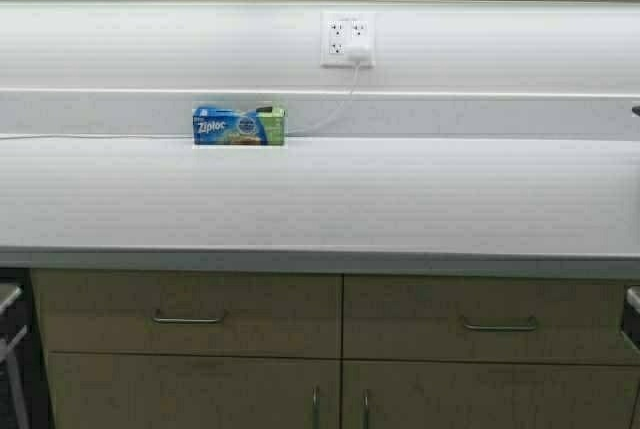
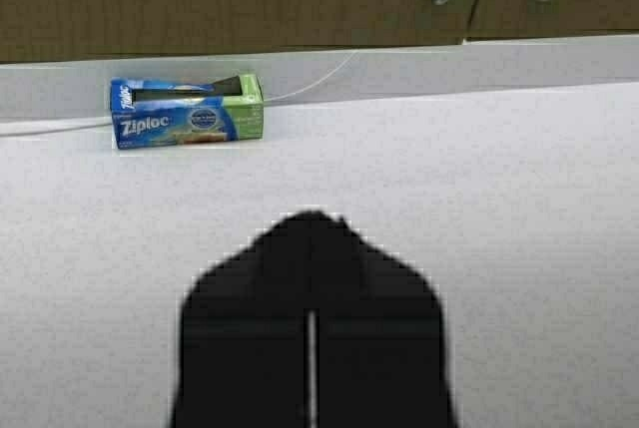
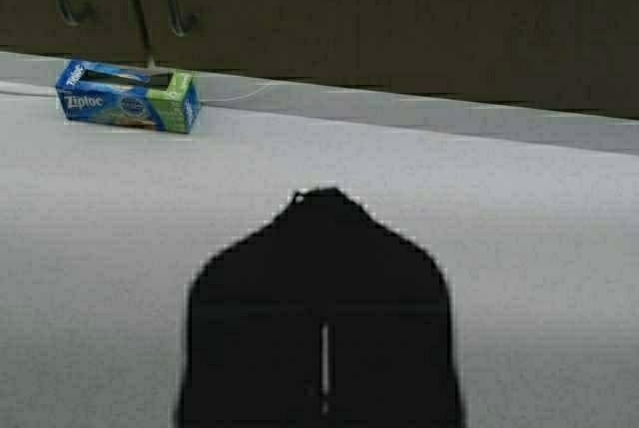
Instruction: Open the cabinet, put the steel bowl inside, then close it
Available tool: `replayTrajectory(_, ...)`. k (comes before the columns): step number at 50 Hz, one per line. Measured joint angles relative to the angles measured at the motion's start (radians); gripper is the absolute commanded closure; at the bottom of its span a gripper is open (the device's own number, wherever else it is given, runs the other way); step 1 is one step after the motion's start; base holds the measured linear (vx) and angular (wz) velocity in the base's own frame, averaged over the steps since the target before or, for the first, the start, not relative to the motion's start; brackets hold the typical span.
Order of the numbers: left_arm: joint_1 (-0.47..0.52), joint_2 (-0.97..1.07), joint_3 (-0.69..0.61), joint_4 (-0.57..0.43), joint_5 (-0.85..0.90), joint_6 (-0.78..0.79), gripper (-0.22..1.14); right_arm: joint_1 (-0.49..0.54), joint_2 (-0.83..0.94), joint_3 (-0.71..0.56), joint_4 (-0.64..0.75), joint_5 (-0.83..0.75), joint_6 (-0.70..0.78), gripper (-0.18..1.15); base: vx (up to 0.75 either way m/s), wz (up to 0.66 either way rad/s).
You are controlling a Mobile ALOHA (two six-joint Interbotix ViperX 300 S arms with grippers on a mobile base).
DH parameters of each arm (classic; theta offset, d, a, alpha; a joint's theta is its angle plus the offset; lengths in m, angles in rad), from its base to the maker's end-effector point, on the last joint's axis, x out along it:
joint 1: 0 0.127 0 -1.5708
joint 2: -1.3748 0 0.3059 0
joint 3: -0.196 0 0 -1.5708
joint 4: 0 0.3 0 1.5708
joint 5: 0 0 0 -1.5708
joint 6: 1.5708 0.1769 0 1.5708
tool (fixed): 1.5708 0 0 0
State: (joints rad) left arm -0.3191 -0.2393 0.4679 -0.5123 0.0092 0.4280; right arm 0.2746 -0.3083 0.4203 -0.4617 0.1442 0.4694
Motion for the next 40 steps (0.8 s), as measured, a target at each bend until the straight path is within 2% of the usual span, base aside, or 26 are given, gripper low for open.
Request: replayTrajectory(40,0.002,-0.005,0.002,0.000,-0.003,0.000,0.86,0.000,-0.002,0.000,-0.002,0.000,0.000,0.91,0.00,0.00)
